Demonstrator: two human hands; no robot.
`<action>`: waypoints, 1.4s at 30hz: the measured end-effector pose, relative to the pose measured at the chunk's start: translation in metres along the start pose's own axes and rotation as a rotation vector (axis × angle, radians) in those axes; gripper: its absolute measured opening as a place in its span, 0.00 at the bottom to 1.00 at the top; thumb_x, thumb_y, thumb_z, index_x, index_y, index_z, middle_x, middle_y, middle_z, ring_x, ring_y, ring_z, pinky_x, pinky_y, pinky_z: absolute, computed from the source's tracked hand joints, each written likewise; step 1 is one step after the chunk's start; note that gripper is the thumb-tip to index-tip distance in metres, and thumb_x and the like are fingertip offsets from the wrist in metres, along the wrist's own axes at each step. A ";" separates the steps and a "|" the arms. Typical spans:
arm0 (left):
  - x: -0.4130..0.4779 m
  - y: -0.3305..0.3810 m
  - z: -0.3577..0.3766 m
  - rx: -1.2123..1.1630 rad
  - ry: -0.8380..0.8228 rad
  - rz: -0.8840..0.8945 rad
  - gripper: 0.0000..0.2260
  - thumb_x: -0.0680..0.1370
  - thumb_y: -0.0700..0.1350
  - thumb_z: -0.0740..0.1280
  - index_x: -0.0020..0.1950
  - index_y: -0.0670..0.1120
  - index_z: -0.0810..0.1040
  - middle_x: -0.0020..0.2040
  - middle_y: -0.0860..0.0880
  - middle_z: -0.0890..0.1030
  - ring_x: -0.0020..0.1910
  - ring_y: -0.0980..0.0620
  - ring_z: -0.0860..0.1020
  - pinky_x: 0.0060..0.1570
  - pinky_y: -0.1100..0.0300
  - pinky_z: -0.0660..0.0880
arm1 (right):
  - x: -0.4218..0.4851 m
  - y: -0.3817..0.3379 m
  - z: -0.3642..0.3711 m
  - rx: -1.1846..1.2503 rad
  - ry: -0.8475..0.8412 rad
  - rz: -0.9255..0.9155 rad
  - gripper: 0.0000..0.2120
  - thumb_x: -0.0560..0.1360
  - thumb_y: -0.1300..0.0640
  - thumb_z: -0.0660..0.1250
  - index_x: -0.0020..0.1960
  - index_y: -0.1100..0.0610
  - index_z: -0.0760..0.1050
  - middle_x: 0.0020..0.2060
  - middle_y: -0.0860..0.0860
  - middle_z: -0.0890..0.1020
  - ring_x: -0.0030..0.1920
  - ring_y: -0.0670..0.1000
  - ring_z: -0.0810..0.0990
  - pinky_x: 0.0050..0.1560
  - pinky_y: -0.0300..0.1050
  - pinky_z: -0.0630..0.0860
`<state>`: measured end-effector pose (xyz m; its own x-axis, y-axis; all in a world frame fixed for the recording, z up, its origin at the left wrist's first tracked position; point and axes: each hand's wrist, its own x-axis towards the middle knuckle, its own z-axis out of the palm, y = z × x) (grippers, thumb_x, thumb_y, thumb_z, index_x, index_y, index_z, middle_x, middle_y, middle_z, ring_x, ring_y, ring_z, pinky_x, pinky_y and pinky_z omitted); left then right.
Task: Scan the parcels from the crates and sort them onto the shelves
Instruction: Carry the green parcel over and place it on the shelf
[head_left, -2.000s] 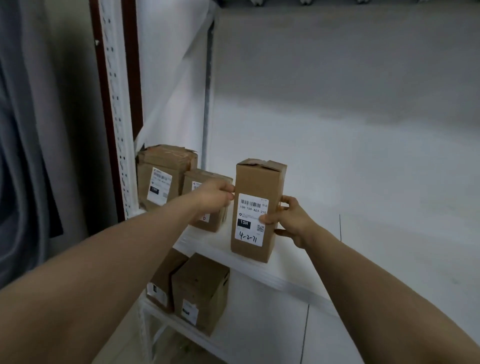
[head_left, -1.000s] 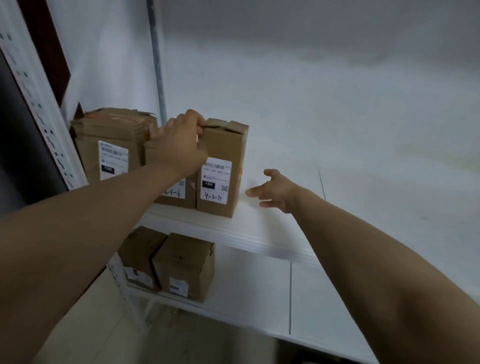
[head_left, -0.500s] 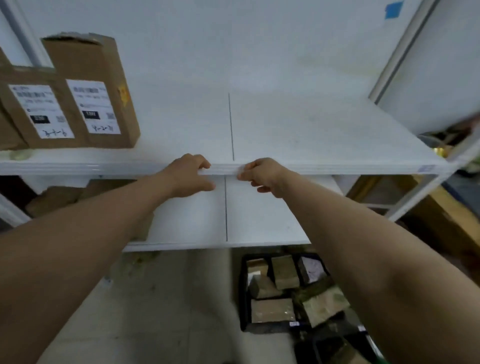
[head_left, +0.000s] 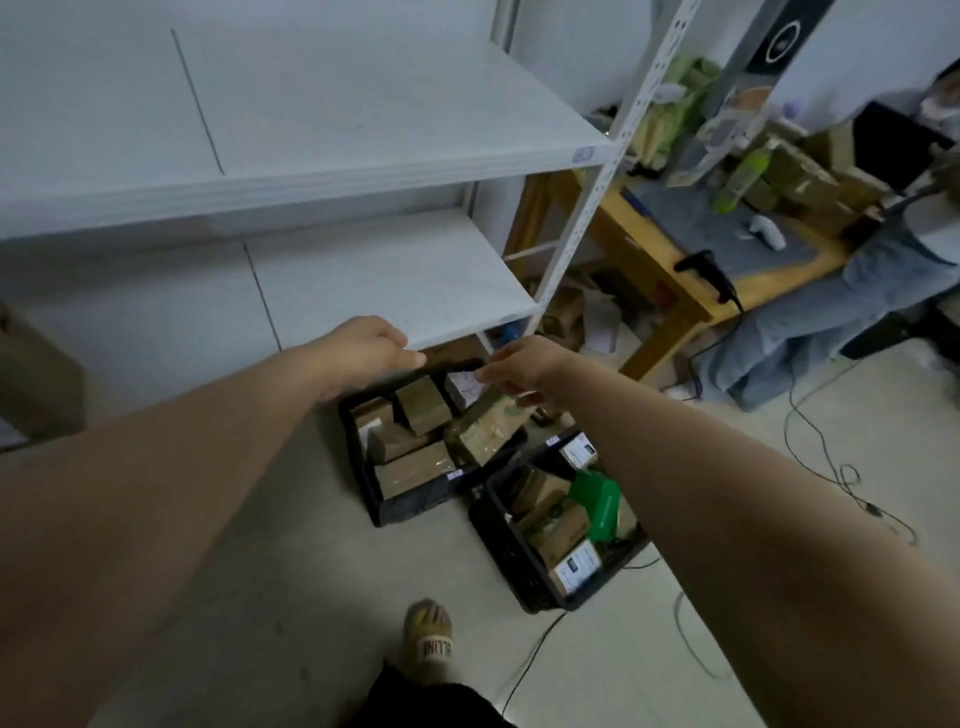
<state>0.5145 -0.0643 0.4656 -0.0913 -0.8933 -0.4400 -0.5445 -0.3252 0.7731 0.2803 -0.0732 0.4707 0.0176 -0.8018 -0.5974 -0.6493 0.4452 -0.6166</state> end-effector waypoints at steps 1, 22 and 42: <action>-0.001 0.004 0.014 0.001 -0.036 -0.011 0.22 0.77 0.50 0.74 0.69 0.46 0.75 0.67 0.48 0.73 0.63 0.49 0.71 0.57 0.54 0.72 | -0.006 0.013 -0.006 0.000 0.014 0.018 0.15 0.75 0.54 0.75 0.58 0.58 0.79 0.47 0.52 0.81 0.46 0.52 0.78 0.45 0.46 0.76; 0.072 0.192 0.366 0.094 -0.212 -0.056 0.14 0.80 0.45 0.71 0.63 0.41 0.78 0.62 0.43 0.78 0.64 0.42 0.76 0.63 0.51 0.73 | 0.025 0.295 -0.260 0.168 0.150 0.162 0.10 0.75 0.55 0.75 0.53 0.58 0.79 0.49 0.58 0.82 0.44 0.54 0.79 0.42 0.48 0.78; 0.231 0.153 0.453 -0.001 -0.255 -0.377 0.15 0.80 0.43 0.71 0.66 0.41 0.78 0.56 0.47 0.75 0.54 0.49 0.73 0.64 0.54 0.74 | 0.179 0.385 -0.258 0.240 0.049 0.436 0.10 0.76 0.55 0.74 0.40 0.49 0.74 0.47 0.57 0.80 0.48 0.57 0.78 0.48 0.51 0.77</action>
<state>0.0322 -0.1802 0.2751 -0.0888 -0.6074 -0.7894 -0.5786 -0.6137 0.5373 -0.1628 -0.1479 0.2584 -0.2559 -0.5360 -0.8045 -0.3948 0.8176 -0.4192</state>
